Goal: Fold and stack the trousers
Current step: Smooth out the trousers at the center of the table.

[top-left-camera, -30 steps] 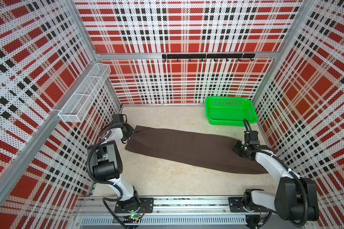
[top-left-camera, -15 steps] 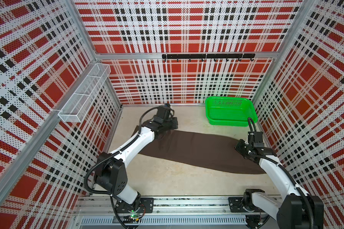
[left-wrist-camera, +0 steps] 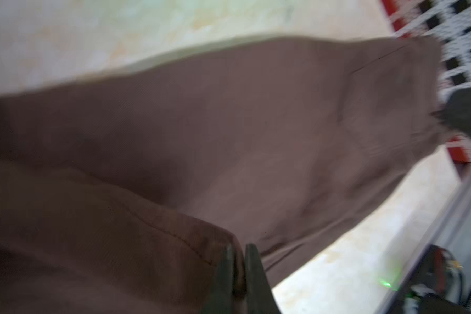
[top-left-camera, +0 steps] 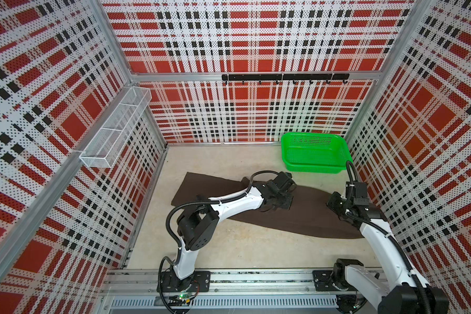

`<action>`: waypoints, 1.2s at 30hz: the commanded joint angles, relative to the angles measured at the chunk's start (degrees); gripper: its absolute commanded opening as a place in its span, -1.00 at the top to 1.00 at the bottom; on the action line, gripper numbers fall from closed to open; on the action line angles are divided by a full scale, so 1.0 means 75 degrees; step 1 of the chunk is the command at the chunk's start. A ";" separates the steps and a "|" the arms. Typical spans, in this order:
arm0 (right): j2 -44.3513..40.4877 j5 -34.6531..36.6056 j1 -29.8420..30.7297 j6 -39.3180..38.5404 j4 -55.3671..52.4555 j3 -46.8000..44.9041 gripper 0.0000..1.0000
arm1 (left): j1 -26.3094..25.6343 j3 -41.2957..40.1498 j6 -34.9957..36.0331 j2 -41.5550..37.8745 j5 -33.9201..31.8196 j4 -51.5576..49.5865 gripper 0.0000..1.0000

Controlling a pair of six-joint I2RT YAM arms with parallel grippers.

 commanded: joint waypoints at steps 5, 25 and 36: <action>-0.0493 -0.0042 -0.0934 -0.0578 -0.0773 0.0622 0.41 | -0.0458 0.4487 0.0671 0.1408 0.0160 -0.1487 1.00; -0.0910 0.0280 -0.1605 -0.0702 -0.1178 0.1141 0.30 | -0.1128 0.3061 0.0749 0.1777 0.0636 -0.1507 1.00; -0.0809 -0.0229 -0.1599 -0.0558 -0.0853 0.0811 0.30 | 0.2084 0.1219 0.0542 -0.1494 -0.1888 -0.1431 1.00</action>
